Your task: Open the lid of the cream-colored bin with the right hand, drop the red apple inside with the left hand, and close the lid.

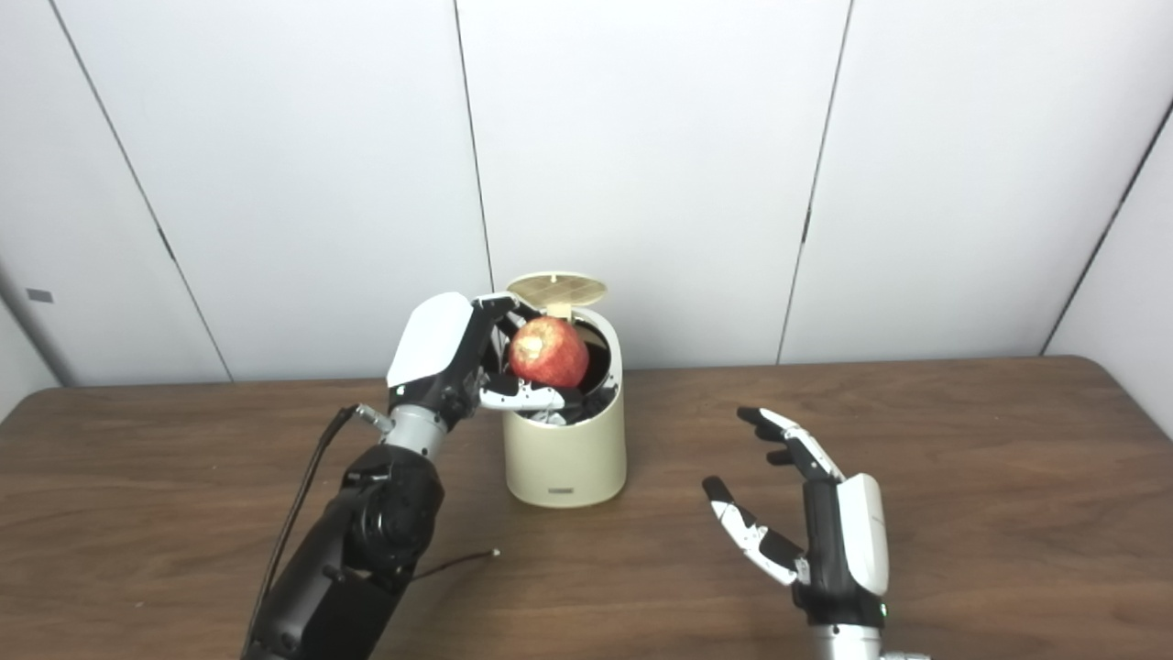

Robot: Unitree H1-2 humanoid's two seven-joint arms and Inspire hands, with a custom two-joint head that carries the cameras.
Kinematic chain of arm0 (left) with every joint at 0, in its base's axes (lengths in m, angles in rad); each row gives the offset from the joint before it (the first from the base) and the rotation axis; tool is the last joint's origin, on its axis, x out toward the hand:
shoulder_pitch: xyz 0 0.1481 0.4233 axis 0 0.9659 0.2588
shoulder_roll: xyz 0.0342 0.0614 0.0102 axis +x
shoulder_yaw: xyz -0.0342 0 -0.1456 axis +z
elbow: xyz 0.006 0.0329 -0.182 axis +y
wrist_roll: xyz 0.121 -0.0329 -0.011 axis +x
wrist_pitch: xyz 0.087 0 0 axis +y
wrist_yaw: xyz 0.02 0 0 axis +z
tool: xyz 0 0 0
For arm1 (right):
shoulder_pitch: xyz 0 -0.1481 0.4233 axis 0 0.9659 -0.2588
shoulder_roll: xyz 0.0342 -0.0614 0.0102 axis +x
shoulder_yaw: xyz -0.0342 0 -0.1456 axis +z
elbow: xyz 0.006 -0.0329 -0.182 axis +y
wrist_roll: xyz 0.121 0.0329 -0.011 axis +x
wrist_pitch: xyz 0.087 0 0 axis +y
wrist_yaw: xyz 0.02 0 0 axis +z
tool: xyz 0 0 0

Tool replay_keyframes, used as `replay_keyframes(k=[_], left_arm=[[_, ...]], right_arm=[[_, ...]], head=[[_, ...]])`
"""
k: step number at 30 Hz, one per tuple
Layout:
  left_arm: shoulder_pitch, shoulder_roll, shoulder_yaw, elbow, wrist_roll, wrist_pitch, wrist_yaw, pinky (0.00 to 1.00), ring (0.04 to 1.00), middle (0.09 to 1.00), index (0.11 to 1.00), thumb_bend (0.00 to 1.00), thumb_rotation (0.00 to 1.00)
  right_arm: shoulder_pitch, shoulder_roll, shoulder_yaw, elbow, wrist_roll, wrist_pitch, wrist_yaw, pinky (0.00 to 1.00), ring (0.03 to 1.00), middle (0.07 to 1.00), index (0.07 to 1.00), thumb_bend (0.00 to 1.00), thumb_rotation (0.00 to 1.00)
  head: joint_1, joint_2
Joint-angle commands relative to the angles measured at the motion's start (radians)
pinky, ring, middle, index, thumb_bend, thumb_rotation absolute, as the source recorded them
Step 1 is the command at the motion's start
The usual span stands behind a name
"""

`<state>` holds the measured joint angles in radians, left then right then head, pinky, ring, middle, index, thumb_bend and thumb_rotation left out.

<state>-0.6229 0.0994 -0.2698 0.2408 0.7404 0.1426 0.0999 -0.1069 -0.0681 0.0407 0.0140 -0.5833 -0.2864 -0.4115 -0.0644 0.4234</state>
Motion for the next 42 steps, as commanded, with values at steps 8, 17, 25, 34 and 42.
replay_keyframes(k=[8,17,25,34,42], left_arm=[[-0.024,0.015,-0.009,-0.014,-0.028,0.025,-0.054,0.43,0.534,0.61,0.656,1.0,0.44],[-0.018,0.016,-0.003,-0.024,-0.039,0.044,-0.054,0.45,0.562,0.632,0.669,1.0,0.58],[-0.014,0.016,0.009,-0.024,-0.067,0.035,-0.049,0.43,0.542,0.618,0.657,1.0,0.51],[0.018,-0.029,0.115,-0.057,-0.256,-0.036,-0.015,0.37,0.44,0.479,0.522,0.63,0.02],[0.033,-0.02,0.132,-0.077,-0.276,-0.11,0.01,0.33,0.427,0.472,0.502,0.5,0.0]], right_arm=[[0.007,0.042,0.026,0.031,0.0,-0.023,-0.03,0.61,0.718,0.744,0.715,0.24,0.32],[0.009,0.04,0.027,0.029,-0.003,-0.02,-0.032,0.6,0.72,0.746,0.721,0.23,0.33],[0.007,0.038,0.029,0.036,-0.007,-0.024,-0.036,0.6,0.714,0.744,0.719,0.24,0.35],[0.007,0.034,0.028,0.041,-0.002,-0.028,-0.036,0.6,0.714,0.741,0.717,0.24,0.3],[0.007,0.027,0.031,0.041,-0.004,-0.029,-0.034,0.6,0.71,0.74,0.714,0.24,0.31]], head=[[0.002,-0.001],[0.002,0.001],[0.002,-0.004],[0.006,-0.004],[0.013,-0.003]])
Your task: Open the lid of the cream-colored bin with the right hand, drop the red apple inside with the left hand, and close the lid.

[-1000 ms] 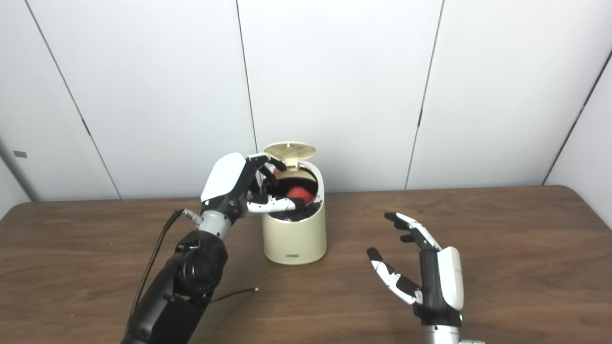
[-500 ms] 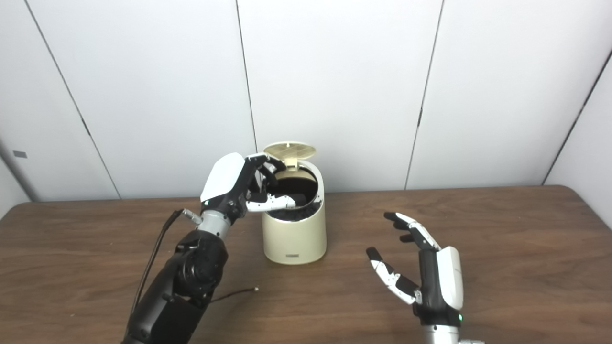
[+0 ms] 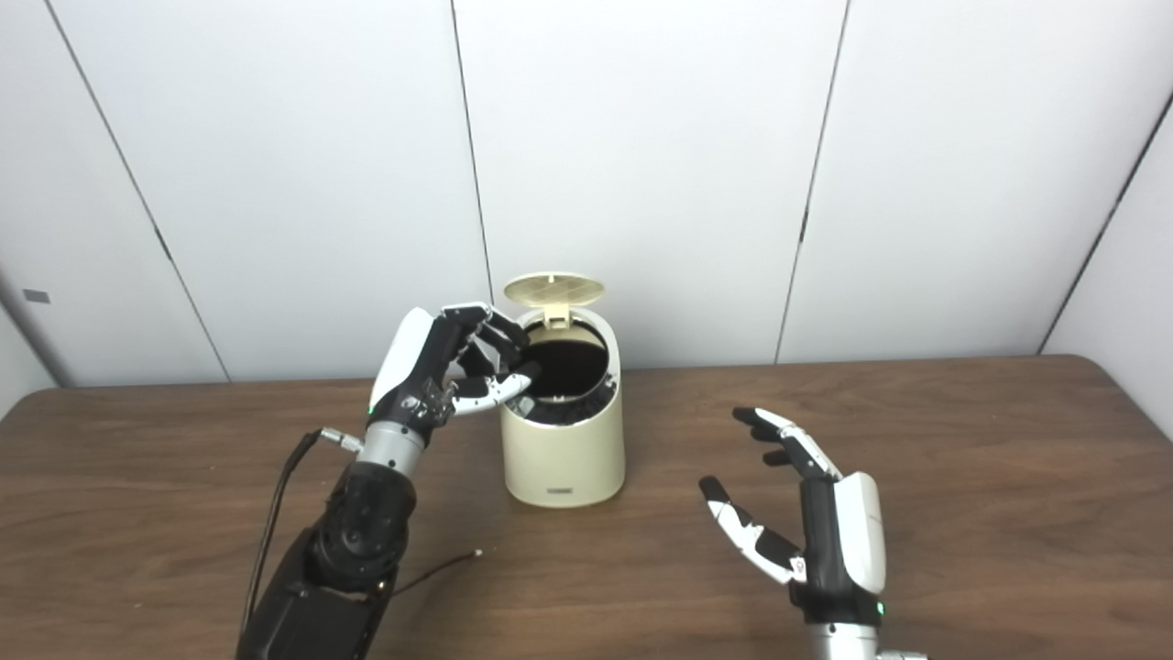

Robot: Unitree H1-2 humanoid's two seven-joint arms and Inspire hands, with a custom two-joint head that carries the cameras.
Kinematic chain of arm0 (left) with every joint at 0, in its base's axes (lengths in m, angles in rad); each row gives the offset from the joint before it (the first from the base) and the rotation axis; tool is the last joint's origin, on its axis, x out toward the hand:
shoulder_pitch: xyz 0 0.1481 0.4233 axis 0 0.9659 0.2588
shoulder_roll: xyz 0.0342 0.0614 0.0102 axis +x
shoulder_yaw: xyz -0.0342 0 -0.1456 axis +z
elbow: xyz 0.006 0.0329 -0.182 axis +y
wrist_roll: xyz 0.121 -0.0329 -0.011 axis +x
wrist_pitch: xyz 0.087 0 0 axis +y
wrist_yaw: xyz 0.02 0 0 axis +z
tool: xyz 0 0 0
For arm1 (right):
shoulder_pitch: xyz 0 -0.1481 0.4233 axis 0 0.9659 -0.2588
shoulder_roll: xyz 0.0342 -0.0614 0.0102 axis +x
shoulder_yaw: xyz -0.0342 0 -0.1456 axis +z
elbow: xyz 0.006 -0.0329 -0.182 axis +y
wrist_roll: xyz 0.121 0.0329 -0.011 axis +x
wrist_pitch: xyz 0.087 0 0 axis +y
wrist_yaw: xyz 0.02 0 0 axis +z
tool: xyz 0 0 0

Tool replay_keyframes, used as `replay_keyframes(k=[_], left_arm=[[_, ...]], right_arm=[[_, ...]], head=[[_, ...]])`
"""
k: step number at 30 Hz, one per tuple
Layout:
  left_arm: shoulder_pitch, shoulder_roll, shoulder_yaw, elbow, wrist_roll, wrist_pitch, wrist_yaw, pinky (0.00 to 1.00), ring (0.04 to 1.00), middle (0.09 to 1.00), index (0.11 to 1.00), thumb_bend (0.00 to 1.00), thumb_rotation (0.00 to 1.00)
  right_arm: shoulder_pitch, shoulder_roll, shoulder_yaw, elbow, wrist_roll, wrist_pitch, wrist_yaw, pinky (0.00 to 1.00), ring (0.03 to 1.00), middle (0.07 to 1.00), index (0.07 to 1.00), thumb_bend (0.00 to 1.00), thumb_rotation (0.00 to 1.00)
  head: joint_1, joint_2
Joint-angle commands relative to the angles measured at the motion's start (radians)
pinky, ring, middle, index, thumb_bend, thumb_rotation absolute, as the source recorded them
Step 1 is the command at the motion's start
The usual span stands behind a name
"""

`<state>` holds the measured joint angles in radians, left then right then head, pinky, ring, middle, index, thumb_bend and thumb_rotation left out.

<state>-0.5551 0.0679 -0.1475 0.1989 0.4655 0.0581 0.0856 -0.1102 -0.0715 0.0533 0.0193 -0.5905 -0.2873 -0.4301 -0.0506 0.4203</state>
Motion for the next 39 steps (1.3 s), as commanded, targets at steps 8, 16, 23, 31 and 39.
replay_keyframes(k=[8,16,23,31,39], left_arm=[[-0.012,0.008,0.076,-0.081,-0.207,-0.071,-0.061,0.36,0.428,0.486,0.516,0.5,0.0],[0.018,-0.031,0.226,-0.103,-0.702,-0.153,-0.248,0.44,0.53,0.563,0.493,0.5,0.06],[0.104,-0.028,0.282,-0.172,-0.791,-0.155,-0.252,0.42,0.497,0.523,0.49,0.49,0.08],[0.203,0.024,0.278,-0.176,-0.482,-0.356,-0.145,0.45,0.539,0.56,0.492,0.49,0.08],[0.253,0.1,0.264,-0.16,-0.104,-0.509,0.017,0.45,0.545,0.589,0.495,0.49,0.07]], right_arm=[[0.009,0.029,0.025,0.041,-0.002,-0.035,-0.02,0.59,0.71,0.742,0.721,0.24,0.34],[0.004,0.024,0.028,0.06,0.006,-0.054,-0.025,0.6,0.708,0.741,0.72,0.25,0.38],[0.005,0.021,0.028,0.051,0.013,-0.051,-0.017,0.6,0.71,0.742,0.721,0.24,0.36],[-0.006,0.016,0.024,0.01,0.013,-0.036,-0.003,0.6,0.72,0.75,0.737,0.26,0.36],[-0.077,-0.04,0.009,-0.035,0.019,-0.042,0.046,0.65,0.767,0.799,0.782,0.32,0.5]], head=[[-0.005,0.003],[0.001,0.001],[0.001,-0.002],[0.003,0.004],[-0.003,0.0]])
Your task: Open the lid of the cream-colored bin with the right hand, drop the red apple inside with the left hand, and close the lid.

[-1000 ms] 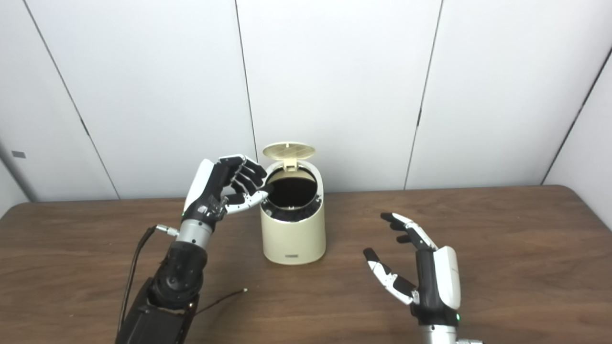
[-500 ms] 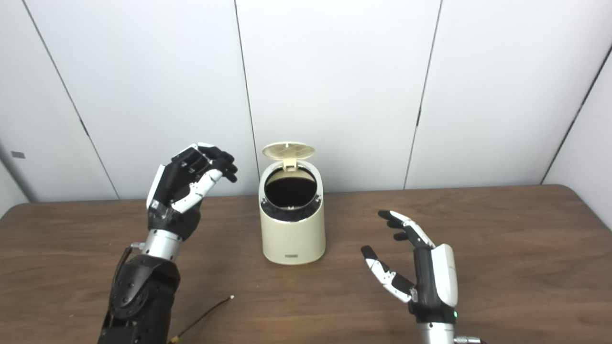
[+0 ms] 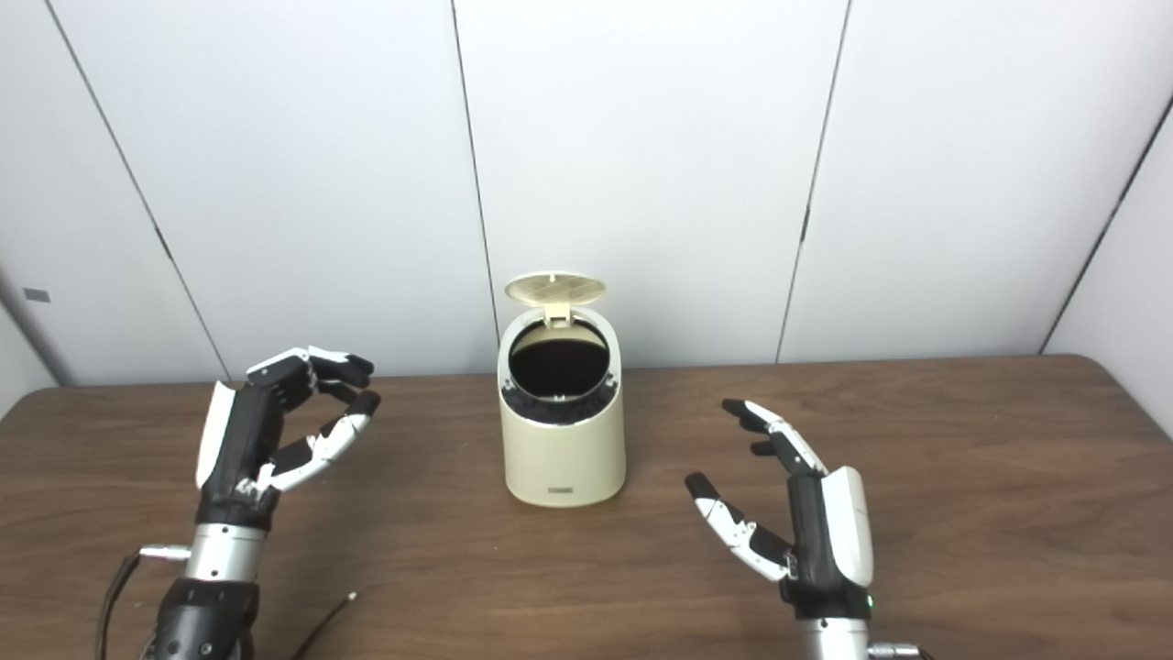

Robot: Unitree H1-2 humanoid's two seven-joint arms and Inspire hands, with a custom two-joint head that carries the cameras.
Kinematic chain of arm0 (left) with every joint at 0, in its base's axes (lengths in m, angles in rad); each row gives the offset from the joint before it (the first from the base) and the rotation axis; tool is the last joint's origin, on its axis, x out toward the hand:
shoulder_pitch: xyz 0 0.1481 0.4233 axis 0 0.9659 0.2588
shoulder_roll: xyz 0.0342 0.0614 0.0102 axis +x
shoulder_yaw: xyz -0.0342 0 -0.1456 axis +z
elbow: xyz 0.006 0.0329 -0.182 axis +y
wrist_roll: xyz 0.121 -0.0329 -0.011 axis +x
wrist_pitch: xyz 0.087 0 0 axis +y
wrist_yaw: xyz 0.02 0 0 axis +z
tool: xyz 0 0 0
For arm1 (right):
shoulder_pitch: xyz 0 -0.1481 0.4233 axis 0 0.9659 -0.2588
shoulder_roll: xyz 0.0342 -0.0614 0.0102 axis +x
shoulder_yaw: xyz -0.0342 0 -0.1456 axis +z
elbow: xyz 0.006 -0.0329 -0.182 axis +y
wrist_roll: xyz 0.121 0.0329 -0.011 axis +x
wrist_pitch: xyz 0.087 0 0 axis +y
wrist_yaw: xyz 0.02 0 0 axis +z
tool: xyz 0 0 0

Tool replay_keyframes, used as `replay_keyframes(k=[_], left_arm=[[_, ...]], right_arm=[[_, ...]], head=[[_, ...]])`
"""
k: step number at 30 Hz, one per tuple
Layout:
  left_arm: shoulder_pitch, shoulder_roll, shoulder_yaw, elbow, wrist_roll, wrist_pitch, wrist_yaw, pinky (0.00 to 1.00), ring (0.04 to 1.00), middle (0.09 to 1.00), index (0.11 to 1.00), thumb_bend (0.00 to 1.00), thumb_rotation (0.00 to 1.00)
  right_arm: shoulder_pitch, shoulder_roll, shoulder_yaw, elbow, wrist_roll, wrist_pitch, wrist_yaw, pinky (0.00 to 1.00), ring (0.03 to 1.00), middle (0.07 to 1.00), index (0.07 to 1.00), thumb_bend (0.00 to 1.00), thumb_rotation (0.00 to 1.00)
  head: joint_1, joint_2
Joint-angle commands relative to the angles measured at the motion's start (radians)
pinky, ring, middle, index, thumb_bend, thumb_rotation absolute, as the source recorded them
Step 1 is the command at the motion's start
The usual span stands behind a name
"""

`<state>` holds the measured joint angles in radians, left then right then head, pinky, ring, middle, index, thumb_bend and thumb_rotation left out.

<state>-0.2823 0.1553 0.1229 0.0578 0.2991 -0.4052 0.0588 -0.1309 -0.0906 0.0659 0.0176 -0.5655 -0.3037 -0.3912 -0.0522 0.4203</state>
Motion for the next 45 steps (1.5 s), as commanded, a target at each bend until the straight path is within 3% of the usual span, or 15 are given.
replay_keyframes(k=[1,3,5,7,11,13,14,16,18,20,22,28,33,39,45], left_arm=[[-0.015,0.021,-0.009,-0.015,0.102,-0.053,0.067,0.4,0.513,0.576,0.495,0.49,0.08],[-0.005,0.035,-0.015,-0.009,0.157,-0.058,0.102,0.33,0.468,0.563,0.494,0.49,0.08],[0.006,0.044,-0.021,0.0,0.197,-0.06,0.134,0.31,0.449,0.57,0.494,0.49,0.08],[0.017,0.047,-0.023,0.016,0.25,-0.058,0.18,0.33,0.472,0.592,0.494,0.49,0.08],[0.03,0.058,-0.036,0.065,0.331,-0.06,0.267,0.36,0.491,0.633,0.495,0.49,0.08],[0.034,0.068,-0.05,0.086,0.346,-0.061,0.286,0.37,0.502,0.647,0.496,0.49,0.07],[0.039,0.074,-0.062,0.095,0.357,-0.061,0.289,0.43,0.562,0.662,0.497,0.49,0.08],[0.051,0.079,-0.083,0.107,0.381,-0.057,0.299,0.46,0.587,0.668,0.497,0.49,0.08],[0.066,0.077,-0.101,0.107,0.413,-0.034,0.303,0.53,0.663,0.708,0.663,0.36,0.33],[0.082,0.075,-0.118,0.107,0.416,-0.012,0.291,0.56,0.695,0.73,0.71,0.34,0.41],[0.094,0.076,-0.133,0.11,0.413,0.003,0.287,0.59,0.724,0.752,0.743,0.33,0.48],[0.127,0.072,-0.169,0.143,0.444,0.022,0.323,0.6,0.729,0.748,0.737,0.33,0.41],[0.127,0.081,-0.191,0.16,0.475,0.038,0.358,0.61,0.729,0.751,0.743,0.35,0.49],[0.128,0.086,-0.206,0.161,0.482,0.04,0.381,0.61,0.727,0.745,0.737,0.35,0.52],[0.129,0.093,-0.218,0.159,0.481,0.042,0.393,0.6,0.719,0.74,0.73,0.34,0.52]], right_arm=[[-0.074,-0.036,-0.008,-0.042,-0.01,-0.018,0.02,0.66,0.775,0.811,0.796,0.35,0.56],[-0.104,-0.055,-0.016,-0.075,-0.029,0.012,0.05,0.68,0.792,0.826,0.818,0.42,0.67],[-0.132,-0.069,-0.015,-0.13,-0.046,0.054,0.097,0.71,0.809,0.839,0.831,0.45,0.69],[-0.167,-0.089,-0.007,-0.184,-0.078,0.094,0.146,0.72,0.816,0.847,0.846,0.48,0.69],[-0.244,-0.112,0.005,-0.292,-0.119,0.239,0.289,0.69,0.797,0.834,0.832,0.64,0.68],[-0.283,-0.134,0.017,-0.33,-0.132,0.297,0.377,0.72,0.825,0.856,0.85,0.67,0.73],[-0.31,-0.148,0.028,-0.35,-0.139,0.328,0.437,0.78,0.881,0.901,0.89,0.68,0.85],[-0.358,-0.169,0.05,-0.377,-0.162,0.379,0.529,0.8,0.9,0.918,0.905,0.69,0.89],[-0.405,-0.179,0.072,-0.388,-0.189,0.413,0.592,0.88,0.944,0.955,0.95,0.74,0.97],[-0.445,-0.182,0.091,-0.394,-0.211,0.44,0.64,0.91,0.966,0.974,0.969,0.77,0.99],[-0.473,-0.186,0.103,-0.388,-0.223,0.448,0.664,0.92,0.992,0.995,0.99,0.78,1.0],[-0.553,-0.194,0.14,-0.324,-0.239,0.438,0.701,0.88,1.0,1.0,0.99,0.82,1.0],[-0.607,-0.179,0.166,-0.263,-0.249,0.43,0.703,0.88,0.988,0.984,0.964,0.82,0.95],[-0.683,-0.158,0.201,-0.178,-0.253,0.435,0.71,0.91,0.996,0.981,0.96,0.81,0.9],[-0.74,-0.169,0.237,-0.106,-0.261,0.456,0.754,0.93,0.994,0.969,0.947,0.83,0.94]], head=[[-0.002,-0.002],[-0.002,-0.002],[-0.003,-0.003],[-0.005,-0.006],[-0.005,-0.013],[-0.006,-0.011],[-0.007,-0.011],[-0.008,-0.012],[-0.011,-0.012],[-0.014,-0.017],[-0.009,-0.017],[0.003,-0.02],[0.008,-0.021],[0.003,-0.02],[0.002,-0.016]])
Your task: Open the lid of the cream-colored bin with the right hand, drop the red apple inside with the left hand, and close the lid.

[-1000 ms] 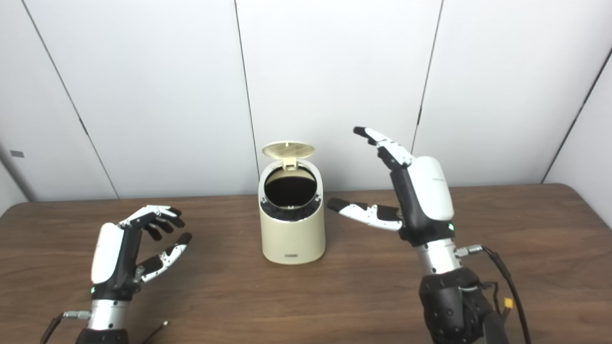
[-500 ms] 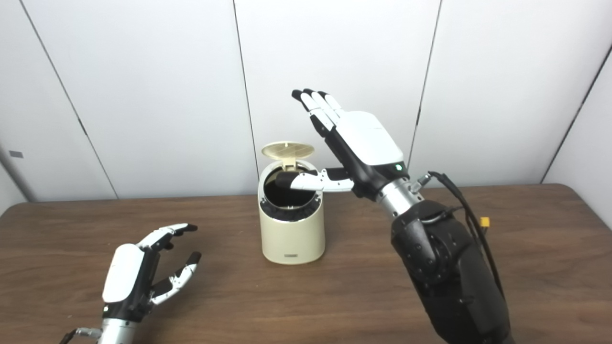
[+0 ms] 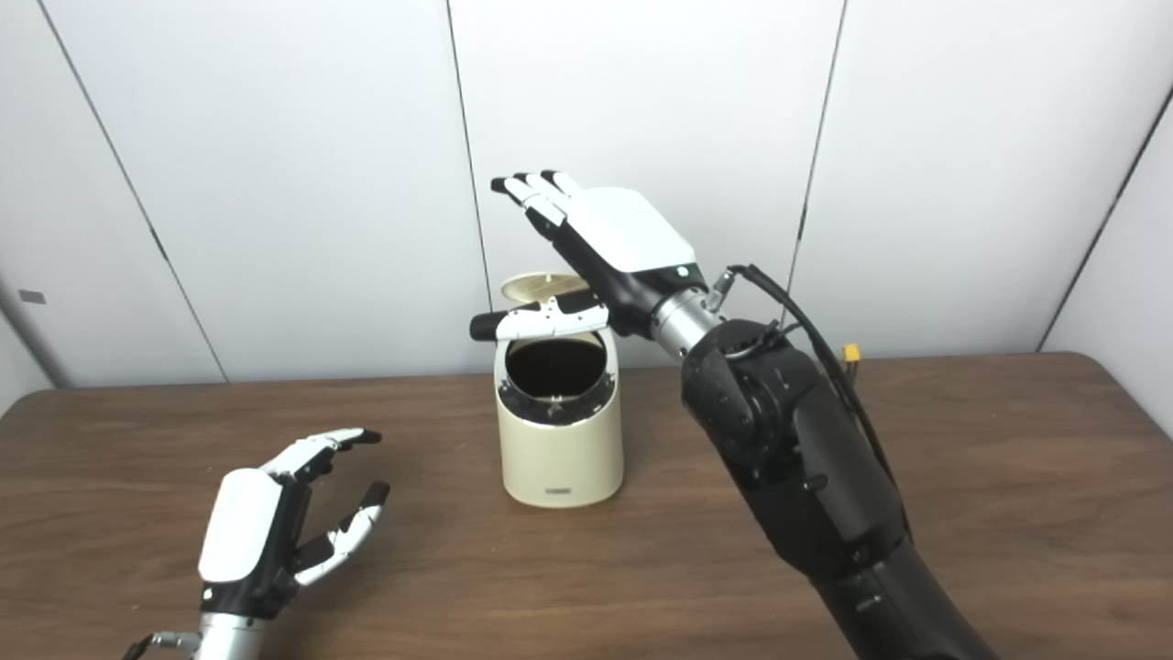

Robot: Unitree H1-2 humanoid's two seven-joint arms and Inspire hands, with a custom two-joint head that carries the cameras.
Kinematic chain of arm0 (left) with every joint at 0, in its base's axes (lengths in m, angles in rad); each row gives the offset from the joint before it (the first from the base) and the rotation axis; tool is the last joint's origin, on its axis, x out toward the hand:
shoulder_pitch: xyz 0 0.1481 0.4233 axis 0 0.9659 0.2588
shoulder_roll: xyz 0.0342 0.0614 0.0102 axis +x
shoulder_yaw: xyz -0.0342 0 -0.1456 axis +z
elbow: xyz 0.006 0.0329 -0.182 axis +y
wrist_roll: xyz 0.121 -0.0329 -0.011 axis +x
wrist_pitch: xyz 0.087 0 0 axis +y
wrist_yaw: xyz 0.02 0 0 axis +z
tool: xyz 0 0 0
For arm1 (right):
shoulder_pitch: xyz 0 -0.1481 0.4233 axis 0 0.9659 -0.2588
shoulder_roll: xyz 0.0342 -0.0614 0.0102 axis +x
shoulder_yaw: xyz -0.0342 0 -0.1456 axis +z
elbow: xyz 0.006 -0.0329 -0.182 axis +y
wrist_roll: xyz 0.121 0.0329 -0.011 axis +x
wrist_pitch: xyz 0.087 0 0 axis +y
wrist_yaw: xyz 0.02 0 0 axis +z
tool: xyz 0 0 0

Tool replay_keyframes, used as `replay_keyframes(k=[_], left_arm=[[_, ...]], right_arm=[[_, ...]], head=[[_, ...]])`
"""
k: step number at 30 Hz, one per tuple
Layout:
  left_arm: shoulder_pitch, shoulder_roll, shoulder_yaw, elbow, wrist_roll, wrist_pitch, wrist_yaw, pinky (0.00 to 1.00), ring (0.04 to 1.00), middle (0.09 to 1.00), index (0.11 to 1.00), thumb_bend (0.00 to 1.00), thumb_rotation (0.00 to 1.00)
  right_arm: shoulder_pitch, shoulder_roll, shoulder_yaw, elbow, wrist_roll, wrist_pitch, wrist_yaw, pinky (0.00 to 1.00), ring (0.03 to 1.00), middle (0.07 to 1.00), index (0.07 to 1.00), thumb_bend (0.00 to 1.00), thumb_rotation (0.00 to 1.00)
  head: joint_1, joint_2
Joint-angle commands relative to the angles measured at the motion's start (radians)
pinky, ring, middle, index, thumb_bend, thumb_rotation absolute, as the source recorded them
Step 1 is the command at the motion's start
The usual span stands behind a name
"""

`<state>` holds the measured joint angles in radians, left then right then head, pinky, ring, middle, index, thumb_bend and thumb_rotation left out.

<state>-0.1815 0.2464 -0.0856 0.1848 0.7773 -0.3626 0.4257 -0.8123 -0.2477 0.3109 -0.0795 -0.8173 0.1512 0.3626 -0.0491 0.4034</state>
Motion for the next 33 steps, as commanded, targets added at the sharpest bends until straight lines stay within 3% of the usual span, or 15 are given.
replay_keyframes(k=[1,6,12,18,26,33], left_arm=[[0.029,0.003,-0.011,0.032,0.002,0.001,0.026,0.6,0.719,0.739,0.729,0.34,0.52],[0.024,0.008,-0.018,0.044,0.004,-0.01,0.037,0.6,0.712,0.731,0.716,0.34,0.5],[0.027,0.011,-0.019,0.03,-0.002,0.018,0.018,0.6,0.719,0.739,0.726,0.36,0.5],[0.026,0.025,-0.03,0.028,0.014,0.015,0.032,0.58,0.704,0.728,0.71,0.37,0.52],[0.03,0.031,-0.033,0.018,0.012,0.031,0.027,0.59,0.711,0.734,0.717,0.37,0.55],[0.025,0.031,-0.034,0.02,0.01,0.031,0.029,0.59,0.713,0.734,0.716,0.36,0.57]], right_arm=[[-0.066,-0.015,-0.003,0.002,-0.011,0.003,0.011,0.93,0.993,0.968,0.945,0.83,0.94],[-0.085,-0.032,0.018,0.019,-0.021,0.021,0.071,0.91,0.962,0.933,0.912,0.87,0.99],[-0.057,-0.033,0.016,0.001,-0.022,-0.012,0.04,0.85,0.879,0.853,0.823,0.86,0.99],[0.009,-0.033,0.013,-0.078,-0.039,-0.009,0.042,0.85,0.858,0.797,0.787,0.84,0.98],[0.068,-0.025,-0.009,-0.115,-0.006,-0.01,0.042,0.9,0.863,0.789,0.783,0.84,0.98],[0.117,-0.026,-0.023,-0.151,0.005,-0.007,0.041,0.89,0.864,0.789,0.785,0.85,0.99]], head=[[-0.001,0.002],[0.002,0.005],[0.0,0.009],[-0.001,0.012],[-0.003,0.023],[-0.001,0.023]])
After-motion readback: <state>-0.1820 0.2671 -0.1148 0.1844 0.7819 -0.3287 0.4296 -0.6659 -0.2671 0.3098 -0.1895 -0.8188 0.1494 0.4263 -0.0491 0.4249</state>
